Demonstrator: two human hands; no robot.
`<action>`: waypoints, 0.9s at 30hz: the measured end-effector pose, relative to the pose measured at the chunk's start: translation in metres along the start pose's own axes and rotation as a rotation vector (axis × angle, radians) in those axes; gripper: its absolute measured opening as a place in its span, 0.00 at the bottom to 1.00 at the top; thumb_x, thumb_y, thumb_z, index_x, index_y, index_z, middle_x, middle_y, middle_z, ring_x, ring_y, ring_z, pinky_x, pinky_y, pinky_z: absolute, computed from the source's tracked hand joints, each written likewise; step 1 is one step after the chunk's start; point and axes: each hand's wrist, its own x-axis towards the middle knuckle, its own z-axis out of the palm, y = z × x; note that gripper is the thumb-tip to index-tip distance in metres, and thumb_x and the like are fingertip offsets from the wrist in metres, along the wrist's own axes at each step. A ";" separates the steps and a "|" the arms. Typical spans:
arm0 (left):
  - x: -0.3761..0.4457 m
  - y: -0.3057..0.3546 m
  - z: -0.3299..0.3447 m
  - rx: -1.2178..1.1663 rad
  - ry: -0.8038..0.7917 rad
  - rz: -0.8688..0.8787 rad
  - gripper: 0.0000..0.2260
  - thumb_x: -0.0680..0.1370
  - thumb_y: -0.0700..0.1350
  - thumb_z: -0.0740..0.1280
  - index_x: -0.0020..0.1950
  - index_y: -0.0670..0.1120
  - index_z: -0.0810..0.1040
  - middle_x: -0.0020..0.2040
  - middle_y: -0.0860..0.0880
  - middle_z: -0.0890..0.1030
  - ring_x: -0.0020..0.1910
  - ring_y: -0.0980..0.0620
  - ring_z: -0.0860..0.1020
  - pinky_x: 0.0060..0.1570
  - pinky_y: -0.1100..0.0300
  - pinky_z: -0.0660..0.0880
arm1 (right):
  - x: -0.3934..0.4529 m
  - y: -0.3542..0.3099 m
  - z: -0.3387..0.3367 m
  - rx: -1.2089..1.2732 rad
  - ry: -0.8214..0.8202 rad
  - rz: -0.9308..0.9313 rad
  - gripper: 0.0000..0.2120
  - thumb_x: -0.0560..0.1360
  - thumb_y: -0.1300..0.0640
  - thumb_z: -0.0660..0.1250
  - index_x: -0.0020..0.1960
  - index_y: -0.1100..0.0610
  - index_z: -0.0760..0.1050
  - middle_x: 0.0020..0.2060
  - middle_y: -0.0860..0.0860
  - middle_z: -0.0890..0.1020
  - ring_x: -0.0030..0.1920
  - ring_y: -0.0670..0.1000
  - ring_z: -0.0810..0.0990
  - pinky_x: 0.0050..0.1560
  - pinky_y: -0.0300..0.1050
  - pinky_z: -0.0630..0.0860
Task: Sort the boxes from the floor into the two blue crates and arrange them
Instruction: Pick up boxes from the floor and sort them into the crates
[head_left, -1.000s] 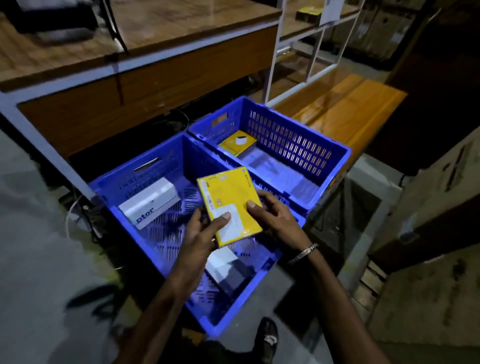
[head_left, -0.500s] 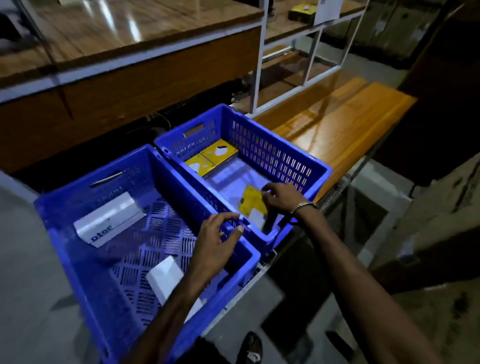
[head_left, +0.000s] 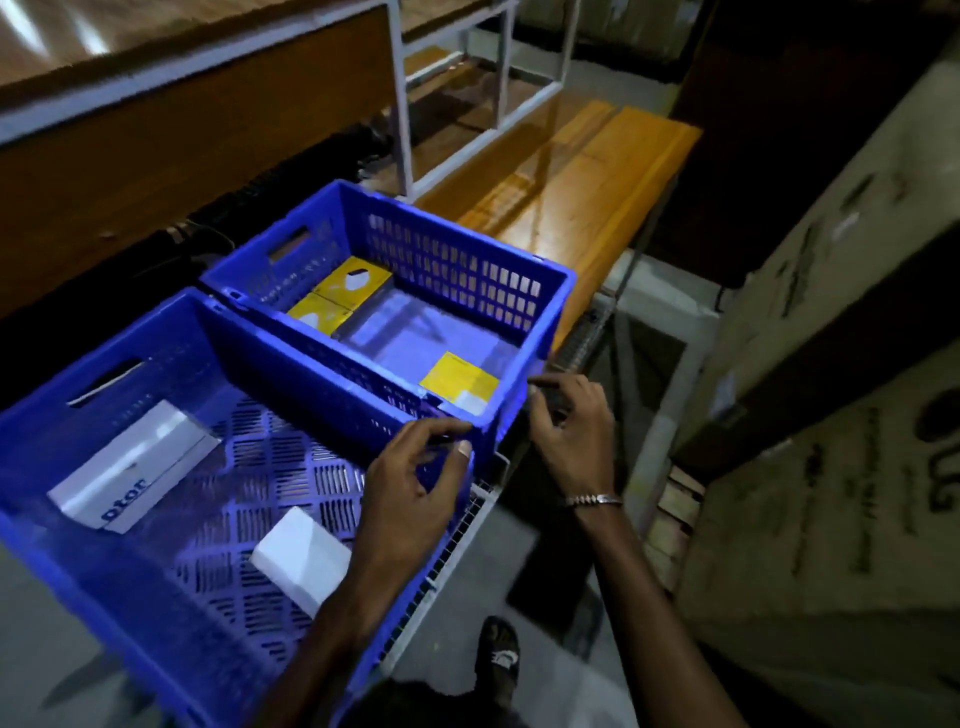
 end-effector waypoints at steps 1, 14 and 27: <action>-0.007 0.004 0.002 -0.034 -0.040 0.032 0.06 0.81 0.43 0.72 0.56 0.53 0.83 0.53 0.57 0.85 0.53 0.54 0.84 0.54 0.51 0.81 | -0.015 0.001 -0.006 -0.006 0.015 0.028 0.06 0.74 0.61 0.73 0.49 0.54 0.84 0.45 0.49 0.84 0.48 0.51 0.79 0.53 0.49 0.76; -0.203 -0.049 -0.010 0.012 -0.697 0.181 0.07 0.81 0.45 0.71 0.58 0.55 0.82 0.54 0.60 0.83 0.54 0.65 0.80 0.54 0.61 0.78 | -0.323 -0.031 -0.095 -0.142 0.266 0.503 0.04 0.79 0.55 0.70 0.52 0.49 0.83 0.47 0.41 0.81 0.51 0.45 0.80 0.47 0.48 0.82; -0.413 -0.108 0.059 0.140 -1.241 0.092 0.08 0.79 0.42 0.73 0.51 0.56 0.83 0.47 0.59 0.86 0.45 0.63 0.83 0.50 0.57 0.81 | -0.636 -0.030 -0.198 -0.175 0.523 1.075 0.05 0.76 0.54 0.71 0.52 0.50 0.83 0.46 0.44 0.85 0.47 0.41 0.83 0.52 0.43 0.80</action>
